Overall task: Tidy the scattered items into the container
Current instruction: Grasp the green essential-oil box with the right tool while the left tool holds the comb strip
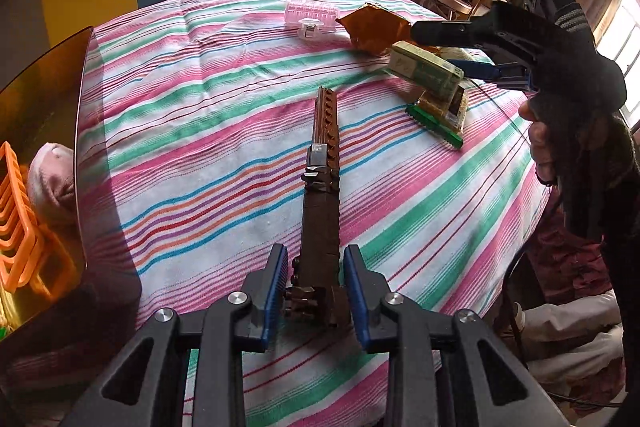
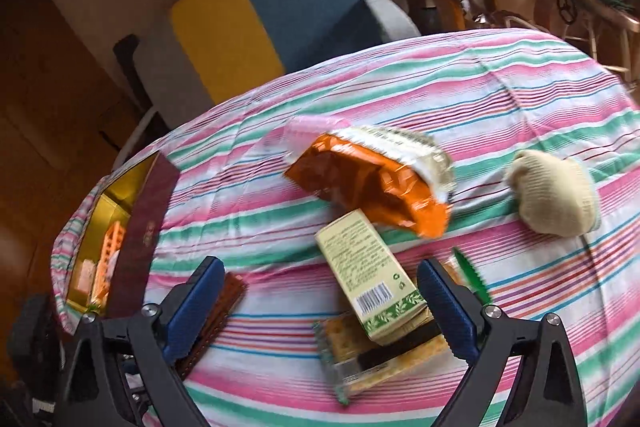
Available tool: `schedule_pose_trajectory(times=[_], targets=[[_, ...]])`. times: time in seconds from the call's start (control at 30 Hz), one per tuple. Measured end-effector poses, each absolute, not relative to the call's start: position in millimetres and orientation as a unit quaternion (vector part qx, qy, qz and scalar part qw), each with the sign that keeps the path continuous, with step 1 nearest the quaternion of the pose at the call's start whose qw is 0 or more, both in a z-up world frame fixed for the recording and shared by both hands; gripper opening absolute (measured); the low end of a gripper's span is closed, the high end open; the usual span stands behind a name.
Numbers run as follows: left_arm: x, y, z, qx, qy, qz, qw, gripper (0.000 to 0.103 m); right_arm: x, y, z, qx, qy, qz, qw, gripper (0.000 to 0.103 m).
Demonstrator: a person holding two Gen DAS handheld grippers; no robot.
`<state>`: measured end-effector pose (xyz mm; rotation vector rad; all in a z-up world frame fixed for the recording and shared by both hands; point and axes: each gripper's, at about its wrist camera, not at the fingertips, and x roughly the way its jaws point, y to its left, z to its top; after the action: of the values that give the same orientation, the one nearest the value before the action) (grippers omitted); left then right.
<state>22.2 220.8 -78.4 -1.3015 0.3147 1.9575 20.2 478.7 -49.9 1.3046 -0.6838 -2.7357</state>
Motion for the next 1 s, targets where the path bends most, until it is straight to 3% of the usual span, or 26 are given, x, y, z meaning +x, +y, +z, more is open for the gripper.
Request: schedule_pose_trajectory(times=[0.17,0.27,0.67,0.83,1.0], targets=[[31.1,206.9,-77.6,-0.51,0.117,0.764,0.378,0.029,42.8,431.6,-63.0,0.436,-0.2,-0.874,0.078,0.097],[34.2,201.0,-77.3,-0.511,0.112,0.764,0.379,0.029,59.0,415.2,-69.2,0.444,-0.228,-0.86,0.101,0.097],[38.3,210.1,-62.2,-0.475,0.143,0.782,0.378,0.046,114.8,399.9,-79.6,0.421,-0.251,-0.871,0.039,0.098],[36.6,226.1,-63.9,-0.461,0.188,0.782,0.375,0.047,113.4,401.1,-82.7,0.409,-0.273,-0.87,0.032,0.103],[26.1,233.1,-76.8,-0.49,0.182,0.771,0.365,0.047,115.2,400.0,-83.8,0.396,-0.281,-0.874,0.026,0.103]])
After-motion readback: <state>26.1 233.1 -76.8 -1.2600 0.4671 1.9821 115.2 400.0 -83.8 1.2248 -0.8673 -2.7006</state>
